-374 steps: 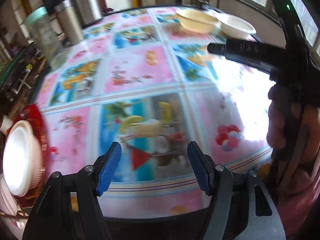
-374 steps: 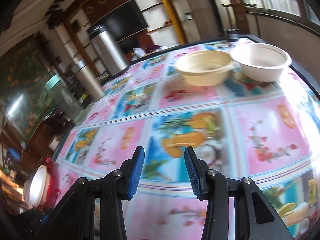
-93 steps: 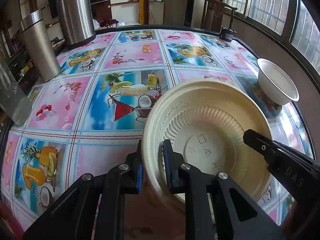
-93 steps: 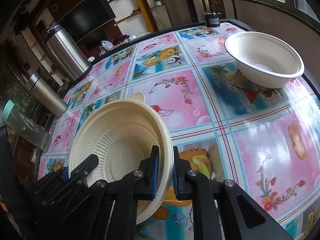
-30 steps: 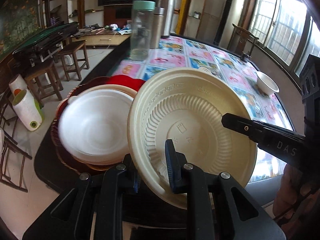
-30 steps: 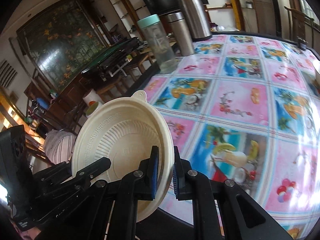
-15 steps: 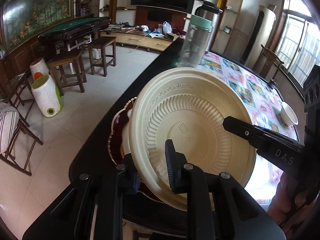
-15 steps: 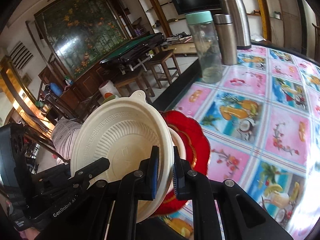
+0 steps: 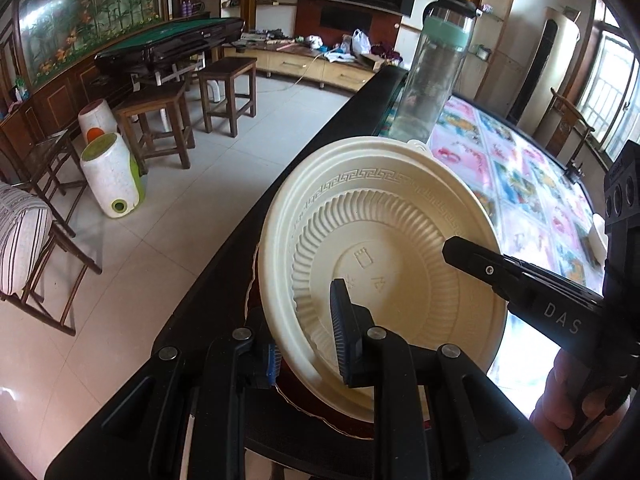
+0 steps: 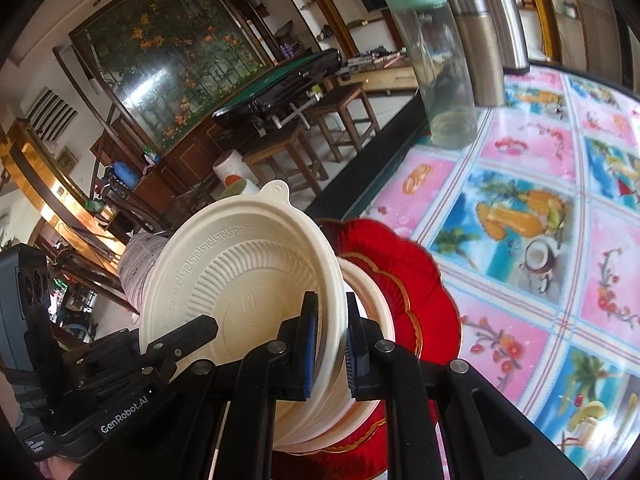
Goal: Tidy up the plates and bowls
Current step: 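Press the cream ribbed bowl into the stack and open the right tool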
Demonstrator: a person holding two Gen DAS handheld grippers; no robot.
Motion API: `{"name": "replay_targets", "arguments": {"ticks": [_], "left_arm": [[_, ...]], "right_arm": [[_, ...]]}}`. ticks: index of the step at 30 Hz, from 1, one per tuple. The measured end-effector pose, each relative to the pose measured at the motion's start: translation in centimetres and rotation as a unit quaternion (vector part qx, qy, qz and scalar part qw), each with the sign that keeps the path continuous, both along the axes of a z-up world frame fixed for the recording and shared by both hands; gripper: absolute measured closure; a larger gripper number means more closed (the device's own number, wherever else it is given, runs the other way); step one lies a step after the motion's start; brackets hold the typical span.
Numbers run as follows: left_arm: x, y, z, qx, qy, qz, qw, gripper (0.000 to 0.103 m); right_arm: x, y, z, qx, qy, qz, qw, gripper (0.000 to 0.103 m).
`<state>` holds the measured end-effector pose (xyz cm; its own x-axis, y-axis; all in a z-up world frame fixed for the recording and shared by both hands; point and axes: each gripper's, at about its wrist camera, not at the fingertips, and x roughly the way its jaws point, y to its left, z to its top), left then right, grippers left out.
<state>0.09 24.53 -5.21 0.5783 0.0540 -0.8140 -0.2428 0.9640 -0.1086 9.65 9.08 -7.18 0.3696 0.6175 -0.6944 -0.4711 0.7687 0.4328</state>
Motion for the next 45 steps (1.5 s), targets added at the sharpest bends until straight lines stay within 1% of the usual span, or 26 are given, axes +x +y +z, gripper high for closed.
{"name": "replay_targets", "arguments": {"ticks": [6,14,19,24,28,32,37,42,45], "left_arm": [[0.6,-0.4,-1.1,0.004,0.018,0.001,0.9998,0.084],[0.3,-1.2,-1.1,0.013,0.024,-0.016,0.9995,0.084],[-0.1,-1.5,-1.0,0.021,0.029,-0.027,0.999,0.083],[0.1,-1.2,-0.9,0.015,0.035,-0.037,0.9986,0.083],[0.5,-1.1,-0.9,0.013,0.036,-0.036,0.9986,0.083],[0.8,-1.1,-1.0,0.01,0.041,-0.032,0.9986,0.08],[0.7,-0.9,-0.8,-0.002,0.046,-0.031,0.9984,0.078],[0.7,-0.8,-0.8,-0.018,0.05,-0.035,0.998,0.069],[0.7,-0.9,-0.6,-0.015,0.051,-0.037,0.9979,0.068]], "right_arm": [[0.1,-0.2,-0.5,-0.007,-0.005,0.002,1.0,0.091],[-0.2,-0.9,-0.2,-0.005,-0.002,0.004,1.0,0.091],[-0.8,-0.8,0.1,-0.016,-0.002,0.016,1.0,0.091],[-1.1,-0.6,0.3,-0.031,-0.003,0.026,0.999,0.091],[-0.7,-0.7,-0.2,-0.029,0.004,0.022,0.999,0.091],[-0.5,-0.6,-0.4,-0.029,0.004,0.017,0.999,0.088],[-0.4,-0.9,-0.4,-0.016,0.012,0.017,1.0,0.087],[-0.3,-1.1,-0.2,-0.013,0.014,0.017,1.0,0.087],[-0.3,-1.2,-0.3,-0.012,0.016,0.018,1.0,0.087]]}}
